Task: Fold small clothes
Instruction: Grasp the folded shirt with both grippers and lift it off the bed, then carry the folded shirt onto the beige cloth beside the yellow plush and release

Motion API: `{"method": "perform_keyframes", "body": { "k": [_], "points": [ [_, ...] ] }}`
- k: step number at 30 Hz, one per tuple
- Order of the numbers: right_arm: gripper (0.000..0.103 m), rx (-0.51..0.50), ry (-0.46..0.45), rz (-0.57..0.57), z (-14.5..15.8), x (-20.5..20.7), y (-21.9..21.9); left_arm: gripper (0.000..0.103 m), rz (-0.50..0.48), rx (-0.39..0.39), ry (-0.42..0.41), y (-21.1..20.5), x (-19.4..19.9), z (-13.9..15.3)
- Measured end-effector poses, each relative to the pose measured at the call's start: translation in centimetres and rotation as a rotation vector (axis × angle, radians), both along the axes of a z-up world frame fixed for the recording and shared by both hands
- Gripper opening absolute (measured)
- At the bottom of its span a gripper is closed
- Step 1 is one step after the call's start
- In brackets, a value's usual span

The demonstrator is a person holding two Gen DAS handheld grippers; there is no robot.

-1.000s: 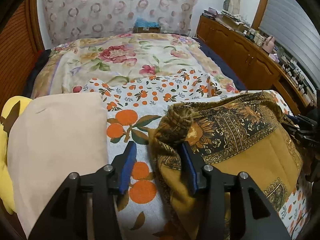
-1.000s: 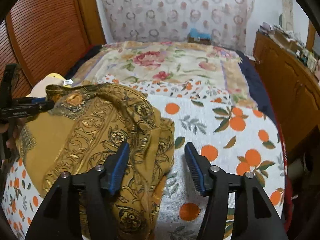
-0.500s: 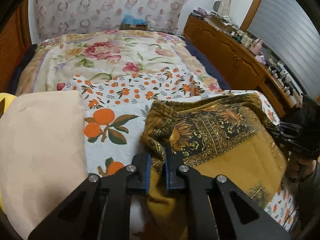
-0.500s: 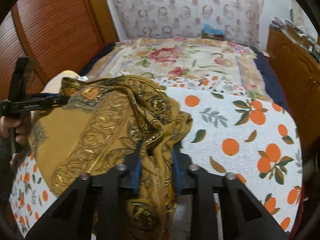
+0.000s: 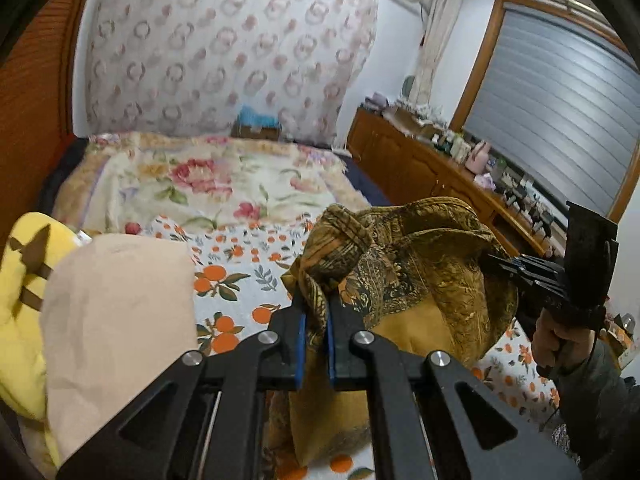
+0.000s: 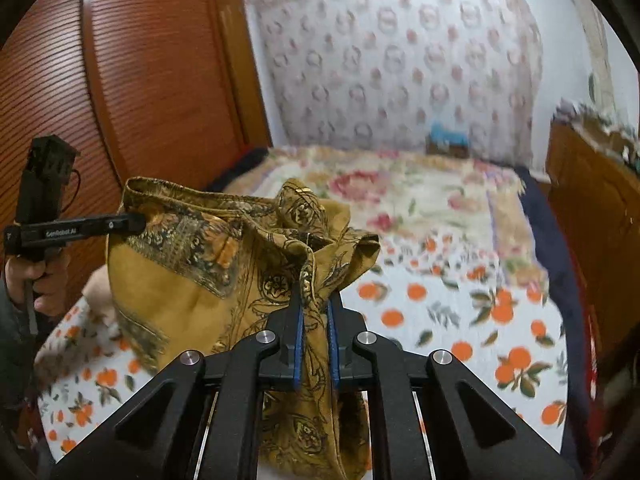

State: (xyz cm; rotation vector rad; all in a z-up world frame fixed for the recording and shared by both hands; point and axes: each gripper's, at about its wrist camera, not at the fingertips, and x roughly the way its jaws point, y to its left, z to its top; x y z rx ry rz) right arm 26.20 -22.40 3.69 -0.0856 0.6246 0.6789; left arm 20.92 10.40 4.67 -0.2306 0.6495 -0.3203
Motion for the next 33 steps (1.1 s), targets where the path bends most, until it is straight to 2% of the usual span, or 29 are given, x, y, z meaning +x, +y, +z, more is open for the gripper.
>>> {"method": "perform_keyframes", "body": {
  "k": [7,13,18,22,24,29,33],
  "points": [
    [0.006,-0.011,-0.11,0.067,4.2,-1.9,2.6,0.004,0.073,-0.02,-0.097,2.6,-5.2,2.9],
    [0.006,-0.051,-0.181,0.168,7.0,-2.3,6.5,0.004,0.187,-0.003,-0.138,5.9,-8.7,3.1],
    [0.006,-0.162,-0.22,0.307,8.1,-1.0,13.5,0.004,0.291,-0.026,-0.127,9.5,-9.6,1.0],
    [0.006,-0.23,-0.253,0.391,8.1,-0.1,18.9,0.004,0.356,-0.049,-0.083,12.1,-10.0,-2.2],
    [0.006,-0.265,-0.256,0.433,7.7,0.5,22.0,0.004,0.392,-0.038,-0.052,13.0,-10.2,-4.1],
    [0.006,-0.379,-0.257,0.513,5.3,2.7,28.2,0.004,0.441,-0.104,-0.032,15.2,-10.6,-6.7],
    [0.006,-0.399,-0.249,0.555,4.4,4.2,31.9,0.004,0.459,-0.109,-0.022,16.0,-10.6,-7.8]
  ]
}}
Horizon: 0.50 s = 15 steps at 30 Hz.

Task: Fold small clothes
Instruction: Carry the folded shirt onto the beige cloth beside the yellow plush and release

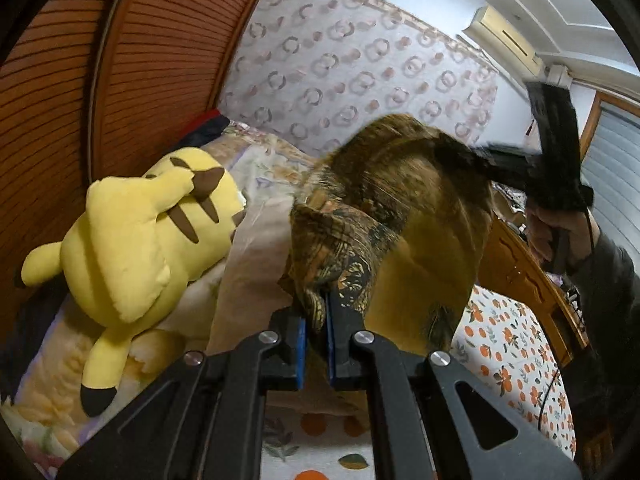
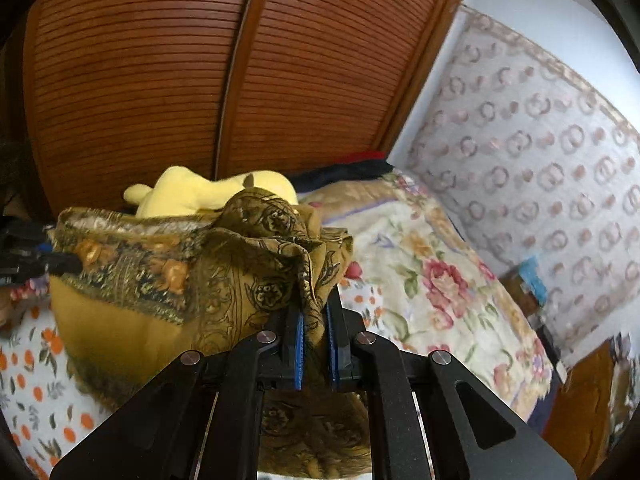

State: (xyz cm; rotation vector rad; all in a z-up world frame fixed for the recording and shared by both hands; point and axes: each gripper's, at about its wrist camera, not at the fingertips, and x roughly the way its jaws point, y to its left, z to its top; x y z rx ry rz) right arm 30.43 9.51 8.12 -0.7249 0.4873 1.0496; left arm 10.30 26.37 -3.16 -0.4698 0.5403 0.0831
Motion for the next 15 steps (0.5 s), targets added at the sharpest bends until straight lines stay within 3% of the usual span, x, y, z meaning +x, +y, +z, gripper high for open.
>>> {"method": "perform_keyframes", "body": {
  "k": [5,10,15],
  "points": [
    [0.006,0.007,0.021,0.055,-1.4,1.2,4.5,0.004,0.049,-0.029,0.016,0.8,-1.1,-1.3],
    [0.006,0.035,0.069,0.079,-3.8,1.9,7.9,0.004,0.096,0.0,0.035,0.2,-1.9,-1.9],
    [0.011,0.04,0.112,0.024,-6.7,3.0,10.8,0.005,0.117,0.026,0.053,-0.2,-2.0,-2.5]
  ]
}}
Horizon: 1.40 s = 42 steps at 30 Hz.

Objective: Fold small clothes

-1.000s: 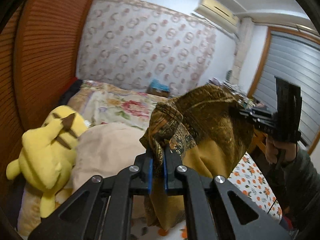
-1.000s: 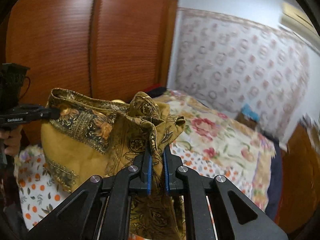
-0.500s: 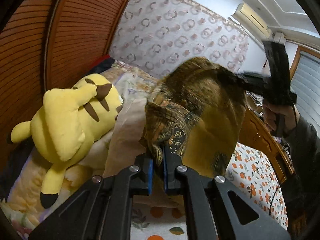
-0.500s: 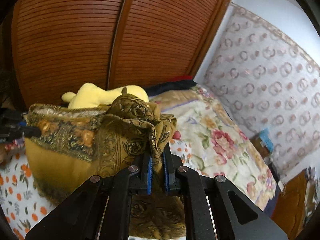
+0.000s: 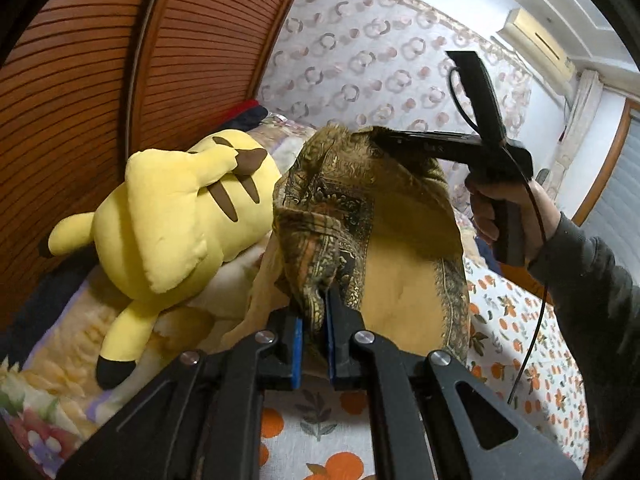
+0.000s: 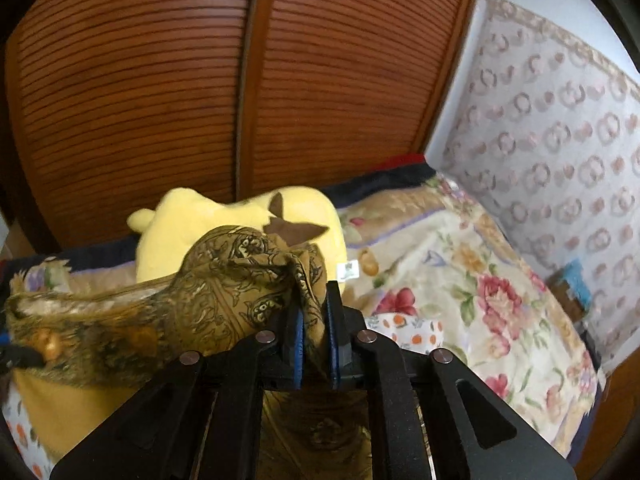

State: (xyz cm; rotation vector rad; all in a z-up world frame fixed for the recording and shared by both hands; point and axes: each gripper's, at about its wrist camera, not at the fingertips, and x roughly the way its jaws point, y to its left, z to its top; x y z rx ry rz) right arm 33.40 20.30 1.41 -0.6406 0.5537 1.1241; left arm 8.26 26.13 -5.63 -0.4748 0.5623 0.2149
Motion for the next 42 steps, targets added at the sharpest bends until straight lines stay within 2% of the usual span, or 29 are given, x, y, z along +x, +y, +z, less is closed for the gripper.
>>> {"method": "perform_keyframes", "body": {
  "k": [2,4,7,11,14,20,25,32,42],
  "points": [
    [0.017,-0.001,0.025,-0.054,-0.3,0.8,0.0,0.008,0.002,0.012,0.001,0.0,0.0,0.2],
    [0.032,0.025,0.041,-0.097,0.2,1.5,-0.9,0.014,0.007,0.01,-0.006,0.2,-0.2,0.4],
    [0.038,0.084,0.019,-0.154,1.7,1.8,-2.8,0.041,0.031,0.04,-0.036,0.6,-1.0,1.4],
    [0.042,0.117,0.052,-0.158,2.6,1.6,-5.2,0.048,0.047,0.087,-0.043,1.1,-1.3,2.4],
    [0.042,0.093,0.105,-0.139,1.3,0.9,-6.2,0.057,0.049,0.109,-0.033,1.2,-1.1,2.7],
    [0.042,0.055,0.166,-0.167,-3.0,0.4,-6.3,0.057,0.005,0.18,-0.004,-0.3,-0.4,3.3],
    [0.045,0.098,0.184,-0.205,-5.3,0.9,-6.6,0.058,-0.014,0.223,-0.006,-1.5,-0.6,4.4],
    [0.045,0.139,0.173,-0.274,-2.7,-1.1,-10.1,0.058,-0.012,0.286,-0.002,-3.6,-1.2,5.8],
    [0.048,0.23,0.134,-0.379,1.7,-8.2,-20.6,0.058,-0.111,0.35,-0.019,-9.0,-2.1,7.2]
  ]
}}
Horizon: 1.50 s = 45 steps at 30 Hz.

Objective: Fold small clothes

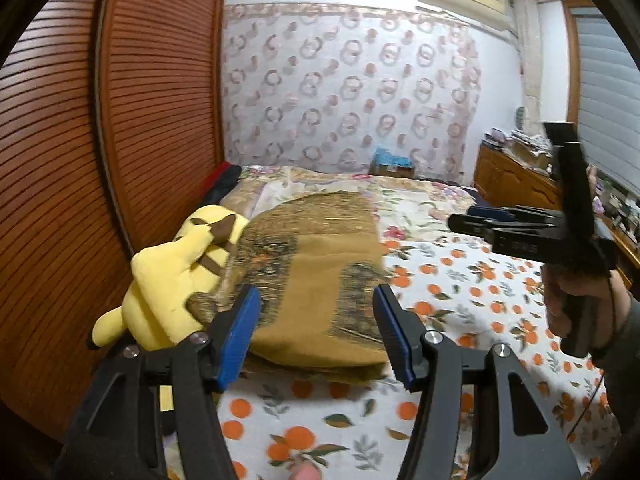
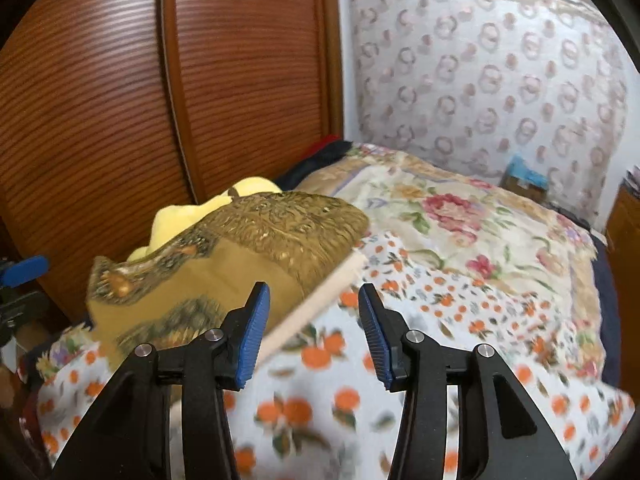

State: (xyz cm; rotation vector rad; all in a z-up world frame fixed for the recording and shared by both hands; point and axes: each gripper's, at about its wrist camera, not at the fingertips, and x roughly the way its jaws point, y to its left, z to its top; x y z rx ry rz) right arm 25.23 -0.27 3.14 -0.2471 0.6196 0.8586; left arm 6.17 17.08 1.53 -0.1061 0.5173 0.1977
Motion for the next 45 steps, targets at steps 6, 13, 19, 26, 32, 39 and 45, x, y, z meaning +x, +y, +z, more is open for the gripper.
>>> {"method": "perform_keyframes", "body": {
  "k": [6,13,19,26,32,39,45],
  "points": [
    [0.06,0.046,-0.024,-0.08,1.9,-4.6,-6.7,0.058,-0.08,0.004,-0.003,-3.8,-0.2,0.6],
    [0.075,0.057,-0.053,-0.191,2.5,-8.6,-12.7,0.058,-0.133,0.002,-0.008,-7.9,-0.2,0.8],
    [0.077,0.062,-0.078,-0.316,2.8,-11.4,-17.7,0.058,-0.179,0.004,-0.013,-10.7,-0.4,1.6],
    [0.077,0.089,-0.115,-0.424,4.1,-14.0,-22.2,0.058,-0.204,-0.002,-0.058,-12.7,-1.3,3.8],
    [0.077,0.124,-0.163,-0.499,6.1,-15.9,-24.9,0.058,-0.215,0.018,-0.082,-14.1,-2.0,5.5],
    [0.077,0.143,-0.195,-0.547,7.1,-17.0,-26.1,0.058,-0.218,0.031,-0.084,-14.6,-2.1,6.0],
    [0.077,0.137,-0.198,-0.554,7.0,-17.0,-26.1,0.058,-0.211,0.034,-0.089,-14.6,-2.4,6.3]
  ]
}}
